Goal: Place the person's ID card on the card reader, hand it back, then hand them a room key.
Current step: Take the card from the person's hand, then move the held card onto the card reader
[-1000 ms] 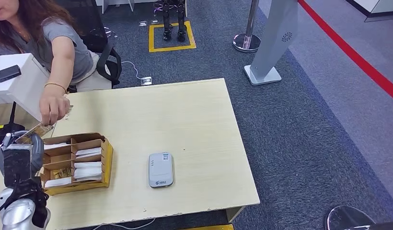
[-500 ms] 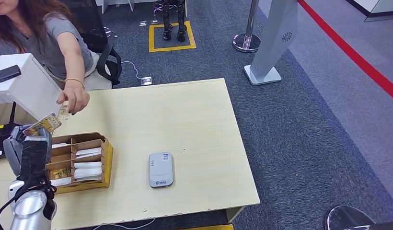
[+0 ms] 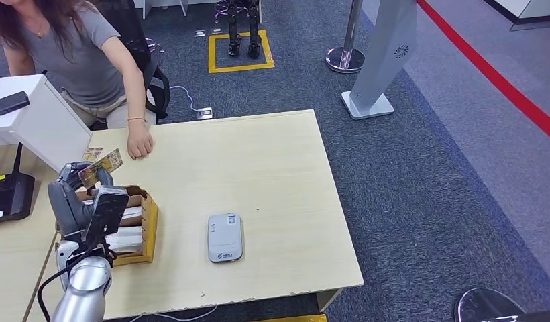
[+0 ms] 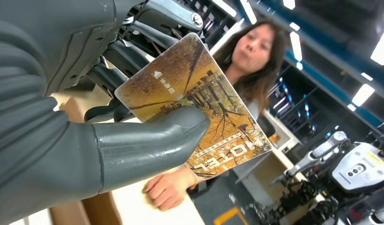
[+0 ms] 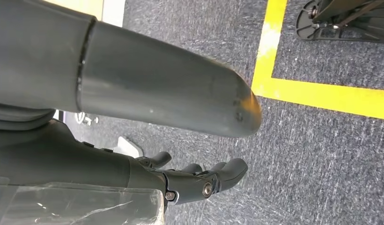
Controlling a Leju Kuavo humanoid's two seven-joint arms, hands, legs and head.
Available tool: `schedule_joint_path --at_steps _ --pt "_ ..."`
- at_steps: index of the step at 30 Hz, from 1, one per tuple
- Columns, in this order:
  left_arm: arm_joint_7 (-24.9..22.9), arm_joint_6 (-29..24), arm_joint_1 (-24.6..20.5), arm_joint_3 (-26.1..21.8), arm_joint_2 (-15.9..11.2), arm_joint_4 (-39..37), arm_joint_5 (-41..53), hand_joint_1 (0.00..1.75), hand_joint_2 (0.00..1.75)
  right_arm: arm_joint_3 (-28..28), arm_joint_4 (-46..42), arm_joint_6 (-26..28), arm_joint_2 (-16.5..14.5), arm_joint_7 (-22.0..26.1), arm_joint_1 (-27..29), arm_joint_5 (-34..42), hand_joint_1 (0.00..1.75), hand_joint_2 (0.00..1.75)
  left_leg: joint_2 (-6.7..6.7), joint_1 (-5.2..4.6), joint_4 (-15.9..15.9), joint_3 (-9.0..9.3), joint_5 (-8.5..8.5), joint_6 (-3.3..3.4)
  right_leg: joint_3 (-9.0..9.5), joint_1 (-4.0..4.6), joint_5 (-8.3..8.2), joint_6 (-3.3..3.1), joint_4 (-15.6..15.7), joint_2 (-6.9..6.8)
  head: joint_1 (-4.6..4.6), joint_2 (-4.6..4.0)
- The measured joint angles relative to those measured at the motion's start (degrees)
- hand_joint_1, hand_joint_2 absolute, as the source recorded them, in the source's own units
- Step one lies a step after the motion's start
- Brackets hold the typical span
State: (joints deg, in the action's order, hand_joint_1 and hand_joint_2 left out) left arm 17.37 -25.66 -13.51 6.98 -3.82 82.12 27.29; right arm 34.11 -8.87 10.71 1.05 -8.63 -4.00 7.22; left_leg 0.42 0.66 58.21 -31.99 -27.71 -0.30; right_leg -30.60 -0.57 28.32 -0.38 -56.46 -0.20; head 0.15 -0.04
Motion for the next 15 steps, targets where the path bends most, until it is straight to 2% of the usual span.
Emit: schedule_joint_path --at_steps 6,15 --pt "-8.0 -2.6 -5.7 5.7 0.4 -4.4 17.5 1.75 1.75 1.4 0.0 -1.0 0.0 -1.1 -0.8 -1.4 0.00 1.75 -0.04 0.00 0.0 -0.01 0.03 0.04 0.01 0.00 -0.05 0.03 0.0 -0.05 0.00 -0.01" --pt "-17.1 0.2 -15.3 16.0 2.7 -16.3 37.1 1.75 1.75 3.3 -0.1 -2.4 0.0 -2.3 -2.2 -3.0 0.00 1.75 -0.04 -0.03 0.0 -0.02 0.08 0.06 0.01 0.00 -0.12 0.10 0.0 -0.04 0.01 0.00"
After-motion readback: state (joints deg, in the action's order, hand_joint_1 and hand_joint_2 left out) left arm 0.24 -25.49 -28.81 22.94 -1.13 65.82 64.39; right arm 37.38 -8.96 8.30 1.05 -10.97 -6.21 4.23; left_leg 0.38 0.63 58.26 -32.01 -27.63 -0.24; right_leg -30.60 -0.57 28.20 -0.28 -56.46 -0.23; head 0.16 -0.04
